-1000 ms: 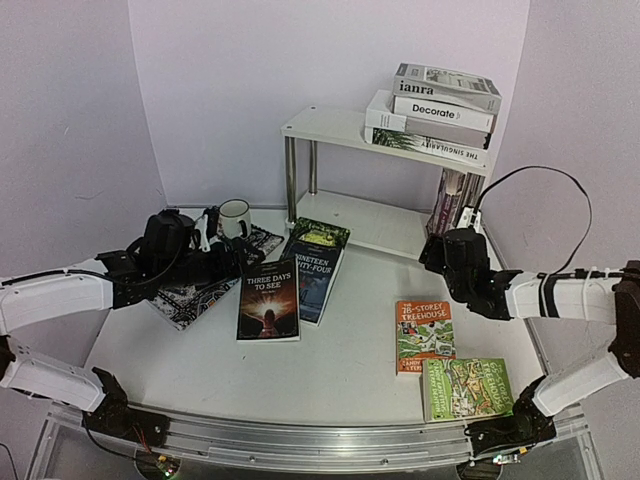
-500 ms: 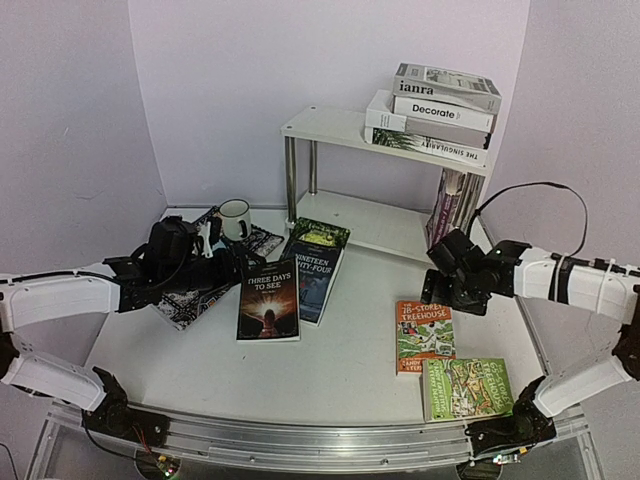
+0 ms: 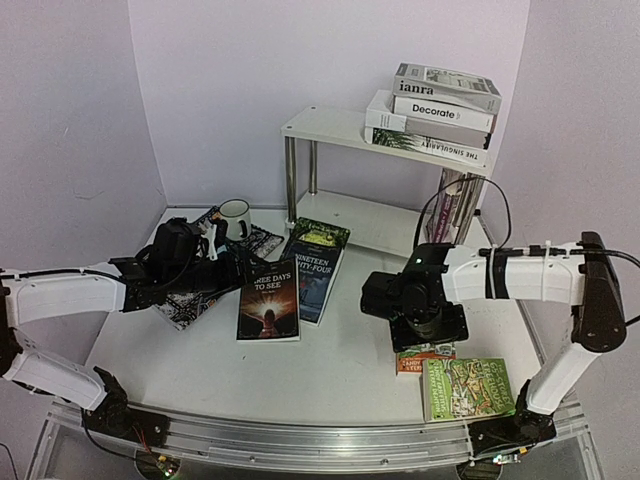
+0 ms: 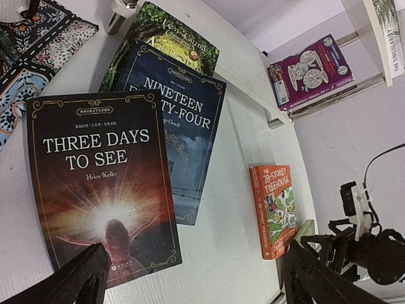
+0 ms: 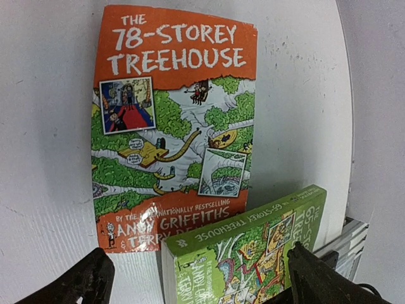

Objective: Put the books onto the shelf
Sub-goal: Pick up the book from the center of the board.

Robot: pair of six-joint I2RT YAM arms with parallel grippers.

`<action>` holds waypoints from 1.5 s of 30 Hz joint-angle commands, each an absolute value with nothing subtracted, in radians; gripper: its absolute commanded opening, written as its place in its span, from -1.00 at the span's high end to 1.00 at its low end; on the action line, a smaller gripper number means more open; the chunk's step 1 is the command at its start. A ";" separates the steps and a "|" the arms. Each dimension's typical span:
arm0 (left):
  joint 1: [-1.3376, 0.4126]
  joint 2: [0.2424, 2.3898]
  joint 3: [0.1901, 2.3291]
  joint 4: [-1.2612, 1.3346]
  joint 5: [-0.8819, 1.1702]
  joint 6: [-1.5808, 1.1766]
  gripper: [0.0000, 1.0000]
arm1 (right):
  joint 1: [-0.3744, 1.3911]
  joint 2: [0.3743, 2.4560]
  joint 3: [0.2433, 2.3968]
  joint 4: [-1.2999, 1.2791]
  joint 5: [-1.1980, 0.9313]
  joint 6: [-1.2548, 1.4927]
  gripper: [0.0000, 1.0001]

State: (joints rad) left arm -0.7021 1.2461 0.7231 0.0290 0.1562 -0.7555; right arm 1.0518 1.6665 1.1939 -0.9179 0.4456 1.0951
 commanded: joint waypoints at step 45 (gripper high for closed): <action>-0.706 1.234 0.681 0.094 0.158 -0.720 -0.93 | 1.227 2.008 1.100 -1.060 0.510 1.317 0.06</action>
